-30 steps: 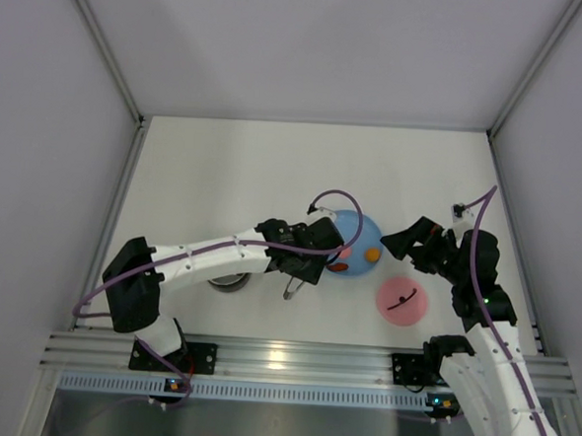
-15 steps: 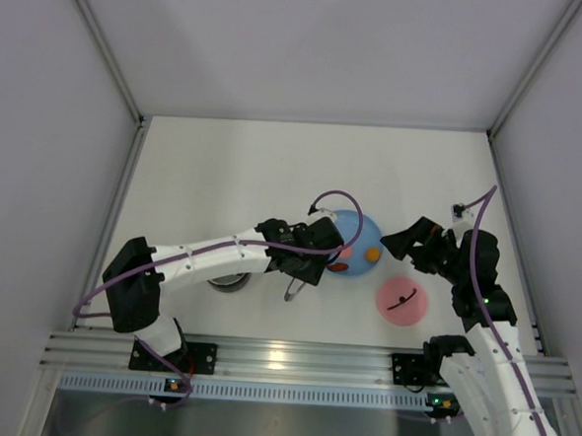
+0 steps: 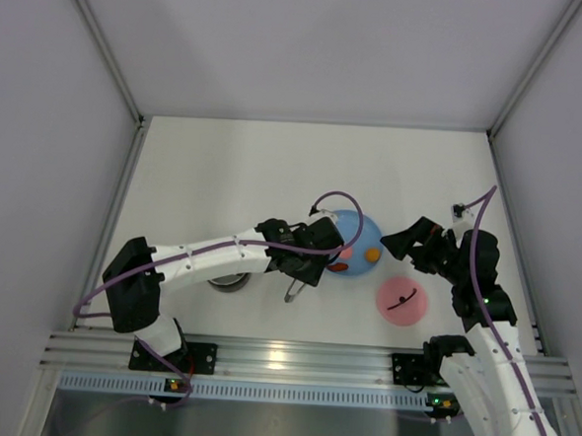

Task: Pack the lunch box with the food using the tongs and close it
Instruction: Pick up the fake food from the plate.

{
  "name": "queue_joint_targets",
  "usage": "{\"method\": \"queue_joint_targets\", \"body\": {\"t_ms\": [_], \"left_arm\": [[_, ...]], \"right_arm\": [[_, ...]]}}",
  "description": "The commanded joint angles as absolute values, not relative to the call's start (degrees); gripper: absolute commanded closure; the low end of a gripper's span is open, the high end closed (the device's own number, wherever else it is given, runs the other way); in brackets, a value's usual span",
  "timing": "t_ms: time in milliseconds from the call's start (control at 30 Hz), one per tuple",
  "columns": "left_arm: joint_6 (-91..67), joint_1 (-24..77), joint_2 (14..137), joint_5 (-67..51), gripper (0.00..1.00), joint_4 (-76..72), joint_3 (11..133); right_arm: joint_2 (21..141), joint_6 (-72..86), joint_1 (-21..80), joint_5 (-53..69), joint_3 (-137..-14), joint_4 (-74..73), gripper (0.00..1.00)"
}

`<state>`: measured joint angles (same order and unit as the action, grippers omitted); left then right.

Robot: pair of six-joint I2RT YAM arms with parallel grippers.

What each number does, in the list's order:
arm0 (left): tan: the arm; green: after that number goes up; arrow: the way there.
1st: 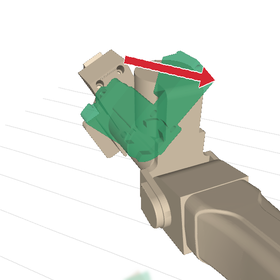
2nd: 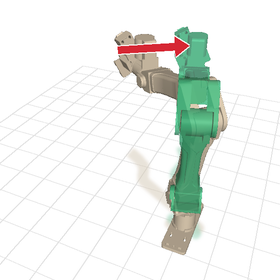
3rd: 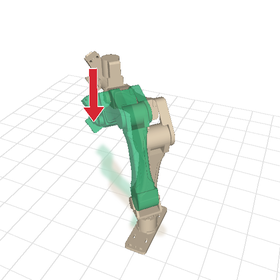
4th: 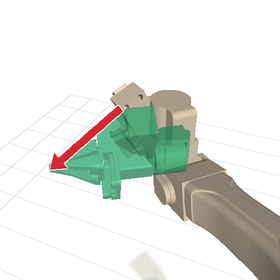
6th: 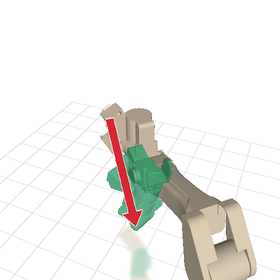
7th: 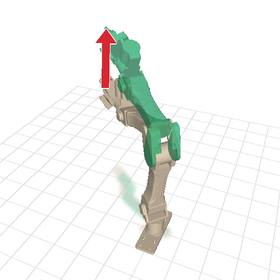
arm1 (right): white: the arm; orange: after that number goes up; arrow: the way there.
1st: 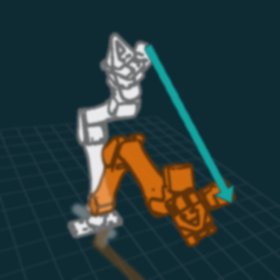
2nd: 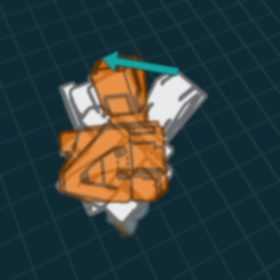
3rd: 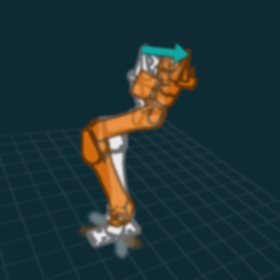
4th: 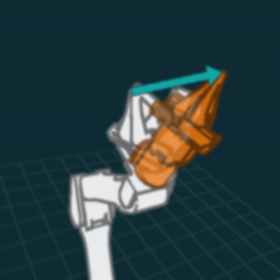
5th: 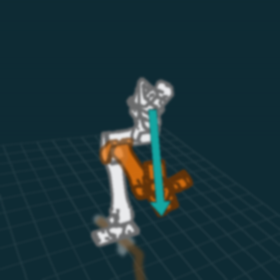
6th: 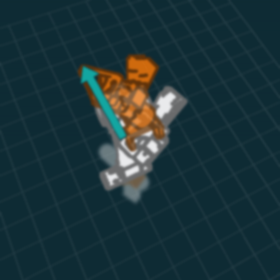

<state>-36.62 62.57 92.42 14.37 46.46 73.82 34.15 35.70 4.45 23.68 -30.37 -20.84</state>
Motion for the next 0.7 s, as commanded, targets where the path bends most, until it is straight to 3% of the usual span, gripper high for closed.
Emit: {"method": "queue_joint_targets", "body": {"t_ms": [0,367,667], "left_arm": [[-36.2,62.5,91.9,14.0,0.52,45.4,75.8],[-35.6,62.5,91.6,14.5,0.62,44.7,77.9],[-33.6,62.4,89.4,20.1,0.62,47.5,83.8]], "right_arm": [[33.7,35.2,3.8,23.6,-31.6,-20.5,0.00],[34.1,35.0,3.8,23.6,-31.6,-20.5,0.00],[34.7,34.9,3.8,23.6,-32.3,-20.5,0.01]]}}
